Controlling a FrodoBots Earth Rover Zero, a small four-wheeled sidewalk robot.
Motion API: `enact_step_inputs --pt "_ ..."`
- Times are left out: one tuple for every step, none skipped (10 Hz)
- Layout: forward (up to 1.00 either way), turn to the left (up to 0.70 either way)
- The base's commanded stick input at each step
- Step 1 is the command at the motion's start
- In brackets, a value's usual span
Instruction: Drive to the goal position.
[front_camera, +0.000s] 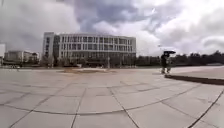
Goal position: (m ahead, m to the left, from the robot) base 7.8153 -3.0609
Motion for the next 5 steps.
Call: enact_step_inputs --pt "0.7 0.0" --pt "0.7 0.0" --pt "0.7 0.0" --pt "0.7 0.0" --pt "0.7 0.0"
